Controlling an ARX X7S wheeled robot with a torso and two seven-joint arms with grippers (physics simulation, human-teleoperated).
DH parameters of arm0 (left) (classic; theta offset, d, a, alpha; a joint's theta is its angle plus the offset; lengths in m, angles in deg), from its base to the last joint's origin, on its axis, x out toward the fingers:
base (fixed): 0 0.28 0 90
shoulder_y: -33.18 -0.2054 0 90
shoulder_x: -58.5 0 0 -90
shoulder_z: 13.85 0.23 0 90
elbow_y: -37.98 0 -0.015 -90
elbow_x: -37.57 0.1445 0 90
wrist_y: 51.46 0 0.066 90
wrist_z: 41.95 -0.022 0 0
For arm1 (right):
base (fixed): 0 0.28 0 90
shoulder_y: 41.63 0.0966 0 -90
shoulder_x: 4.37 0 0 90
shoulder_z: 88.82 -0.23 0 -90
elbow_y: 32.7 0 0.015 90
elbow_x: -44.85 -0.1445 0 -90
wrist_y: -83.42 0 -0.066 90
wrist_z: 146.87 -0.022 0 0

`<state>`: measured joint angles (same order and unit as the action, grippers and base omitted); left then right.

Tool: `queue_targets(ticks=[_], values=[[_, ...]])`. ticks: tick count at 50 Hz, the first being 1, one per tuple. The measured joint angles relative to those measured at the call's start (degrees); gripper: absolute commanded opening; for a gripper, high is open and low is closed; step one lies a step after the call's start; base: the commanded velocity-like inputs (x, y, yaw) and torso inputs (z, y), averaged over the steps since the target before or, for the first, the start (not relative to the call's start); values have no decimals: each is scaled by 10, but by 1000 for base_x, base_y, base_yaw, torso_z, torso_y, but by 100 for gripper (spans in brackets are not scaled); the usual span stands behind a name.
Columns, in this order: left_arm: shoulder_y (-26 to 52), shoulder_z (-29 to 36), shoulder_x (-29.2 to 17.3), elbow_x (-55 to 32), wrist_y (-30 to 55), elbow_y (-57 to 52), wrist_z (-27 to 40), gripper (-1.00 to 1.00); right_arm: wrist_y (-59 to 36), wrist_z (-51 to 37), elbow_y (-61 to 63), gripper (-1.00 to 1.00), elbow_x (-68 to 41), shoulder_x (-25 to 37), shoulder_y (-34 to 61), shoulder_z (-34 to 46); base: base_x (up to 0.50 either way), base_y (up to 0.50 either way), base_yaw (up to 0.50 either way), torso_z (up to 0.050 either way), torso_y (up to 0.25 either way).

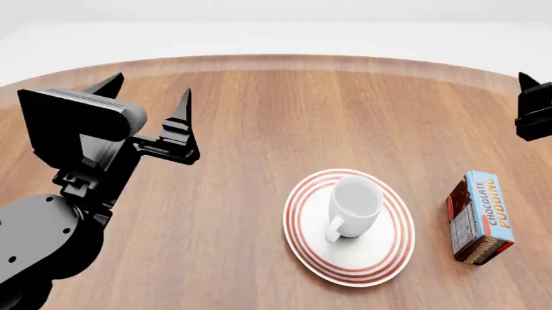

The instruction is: Pick up the white mug and put it on the plate, and put the chocolate pudding to the right of the plate.

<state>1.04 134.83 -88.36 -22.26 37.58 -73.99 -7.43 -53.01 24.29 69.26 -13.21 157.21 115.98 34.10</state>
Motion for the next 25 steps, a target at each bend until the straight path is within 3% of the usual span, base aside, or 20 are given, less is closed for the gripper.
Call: queue_targets(ticks=[13, 25], values=[[1, -14, -41, 1, -2, -65, 32, 100, 229, -132, 199, 100, -67, 112, -112, -33, 0, 0, 0, 0, 0], [-16, -28, -92, 23, -23, -132, 84, 100, 419, -248, 314, 100, -56, 151, -200, -6, 0, 0, 0, 0, 0]])
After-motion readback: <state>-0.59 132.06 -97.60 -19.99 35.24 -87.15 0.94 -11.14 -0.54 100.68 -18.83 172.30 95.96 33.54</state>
